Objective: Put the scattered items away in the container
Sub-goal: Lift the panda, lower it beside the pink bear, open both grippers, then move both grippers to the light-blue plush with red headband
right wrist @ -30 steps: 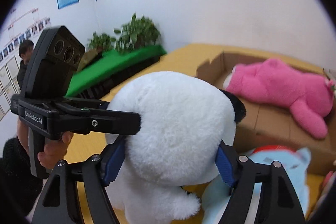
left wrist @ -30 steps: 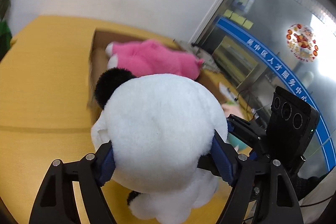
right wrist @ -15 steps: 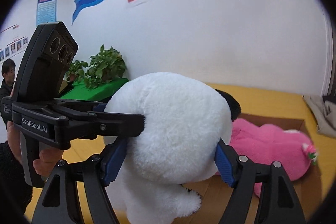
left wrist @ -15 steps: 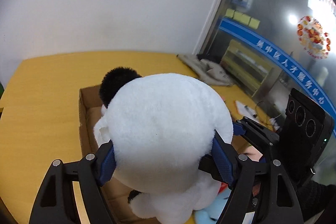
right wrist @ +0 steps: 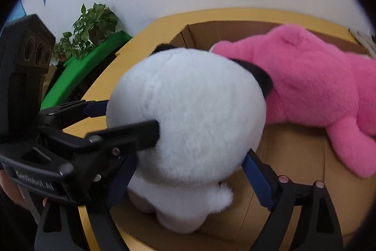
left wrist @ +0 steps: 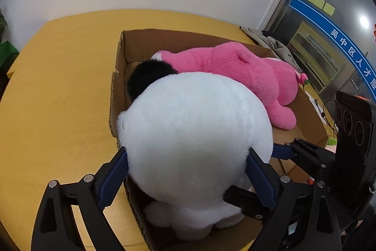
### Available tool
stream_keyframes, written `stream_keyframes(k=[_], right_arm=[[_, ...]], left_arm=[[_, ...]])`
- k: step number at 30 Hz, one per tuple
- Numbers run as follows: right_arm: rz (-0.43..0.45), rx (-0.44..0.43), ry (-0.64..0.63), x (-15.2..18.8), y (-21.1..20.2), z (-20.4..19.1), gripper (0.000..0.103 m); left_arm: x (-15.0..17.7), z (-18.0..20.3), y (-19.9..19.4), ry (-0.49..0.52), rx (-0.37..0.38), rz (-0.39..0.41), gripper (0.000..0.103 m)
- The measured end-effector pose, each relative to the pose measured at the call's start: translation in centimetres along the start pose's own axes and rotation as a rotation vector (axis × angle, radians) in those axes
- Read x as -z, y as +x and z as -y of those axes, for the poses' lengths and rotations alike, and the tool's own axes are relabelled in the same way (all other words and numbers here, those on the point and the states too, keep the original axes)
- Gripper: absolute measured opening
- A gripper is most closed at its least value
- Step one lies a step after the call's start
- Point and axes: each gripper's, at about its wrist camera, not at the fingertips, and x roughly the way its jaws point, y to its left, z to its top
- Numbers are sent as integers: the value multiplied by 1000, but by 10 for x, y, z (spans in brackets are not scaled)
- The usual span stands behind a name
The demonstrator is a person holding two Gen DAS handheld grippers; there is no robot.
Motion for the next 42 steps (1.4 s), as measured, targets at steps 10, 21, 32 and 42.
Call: stream_keyframes(k=[10, 21, 32, 42], right_arm=[[221, 88, 14, 59, -129, 34, 103], [210, 243, 54, 135, -189, 67, 103], [210, 253, -10, 161, -210, 54, 103], [212, 232, -20, 169, -215, 54, 103]], left_arm=[[51, 56, -87, 44, -108, 193, 101], [123, 131, -95, 4, -81, 233, 101], [162, 155, -96, -72, -43, 202, 101], [163, 161, -93, -73, 32, 178, 101]])
